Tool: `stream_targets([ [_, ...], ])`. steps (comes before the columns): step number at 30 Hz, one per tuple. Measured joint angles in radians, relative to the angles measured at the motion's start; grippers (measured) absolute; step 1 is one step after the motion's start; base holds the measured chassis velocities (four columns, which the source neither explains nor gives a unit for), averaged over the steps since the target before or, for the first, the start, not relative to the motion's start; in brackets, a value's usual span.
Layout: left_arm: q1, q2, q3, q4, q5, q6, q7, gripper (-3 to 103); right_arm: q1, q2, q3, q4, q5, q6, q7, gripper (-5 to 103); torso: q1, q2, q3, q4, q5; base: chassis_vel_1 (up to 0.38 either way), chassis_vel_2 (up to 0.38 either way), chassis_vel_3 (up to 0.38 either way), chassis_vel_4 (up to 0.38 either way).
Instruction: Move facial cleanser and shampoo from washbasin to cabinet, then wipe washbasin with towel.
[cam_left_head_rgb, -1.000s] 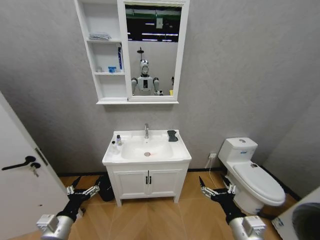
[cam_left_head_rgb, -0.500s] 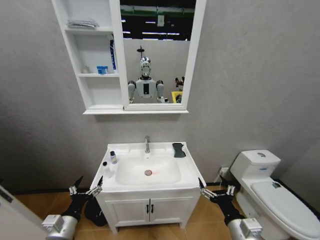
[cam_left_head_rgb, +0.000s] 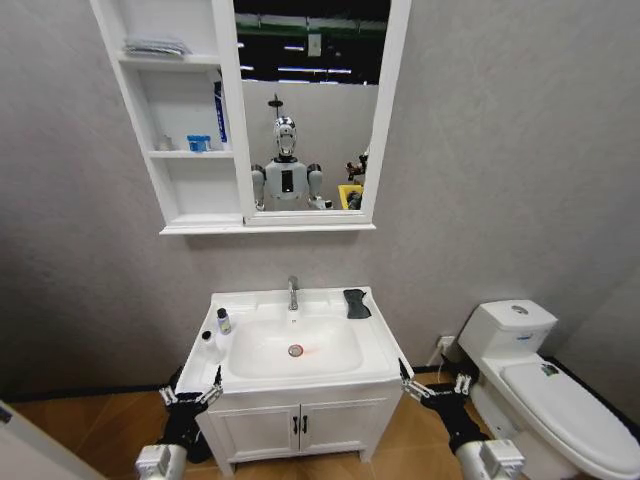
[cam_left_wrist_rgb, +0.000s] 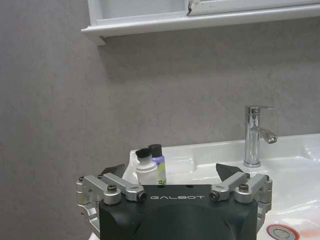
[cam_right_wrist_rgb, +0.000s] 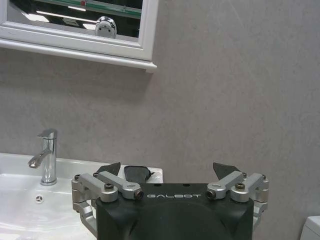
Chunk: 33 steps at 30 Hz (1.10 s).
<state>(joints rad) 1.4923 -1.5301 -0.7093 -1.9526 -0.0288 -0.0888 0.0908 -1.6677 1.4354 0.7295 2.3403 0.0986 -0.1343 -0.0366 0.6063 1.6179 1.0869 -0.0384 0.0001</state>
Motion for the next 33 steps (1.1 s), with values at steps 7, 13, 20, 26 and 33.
stream_targets([
  [7,-0.068,0.000,0.041,0.081,0.004,0.029,-0.030,100,0.028,0.007,0.005,-0.009,0.021,-0.004,0.016,100,0.001,0.000,0.000,0.0002,0.0000,0.000,0.000,0.000,0.000],
  [13,-0.172,0.009,0.045,0.163,0.004,0.075,-0.084,100,0.022,0.014,-0.001,-0.047,0.041,0.048,0.001,100,0.001,0.000,0.000,0.0000,-0.0002,0.000,0.000,0.000,0.000],
  [20,-0.277,0.027,0.045,0.240,-0.015,0.145,-0.128,100,0.034,0.003,-0.001,-0.089,0.067,0.075,-0.004,100,0.001,0.000,0.000,0.0001,-0.0001,0.000,0.000,0.000,0.000],
  [26,-0.363,0.035,0.062,0.320,-0.027,0.157,-0.144,100,0.036,0.002,0.005,-0.094,0.097,0.089,0.001,100,0.001,0.000,0.000,0.0000,-0.0001,0.000,0.000,0.000,0.000],
  [33,-0.416,0.032,0.066,0.376,-0.027,0.149,-0.147,99,0.030,0.009,0.007,-0.097,0.108,0.096,0.007,100,0.000,0.000,0.000,0.0000,-0.0001,0.000,0.000,0.000,0.000],
])
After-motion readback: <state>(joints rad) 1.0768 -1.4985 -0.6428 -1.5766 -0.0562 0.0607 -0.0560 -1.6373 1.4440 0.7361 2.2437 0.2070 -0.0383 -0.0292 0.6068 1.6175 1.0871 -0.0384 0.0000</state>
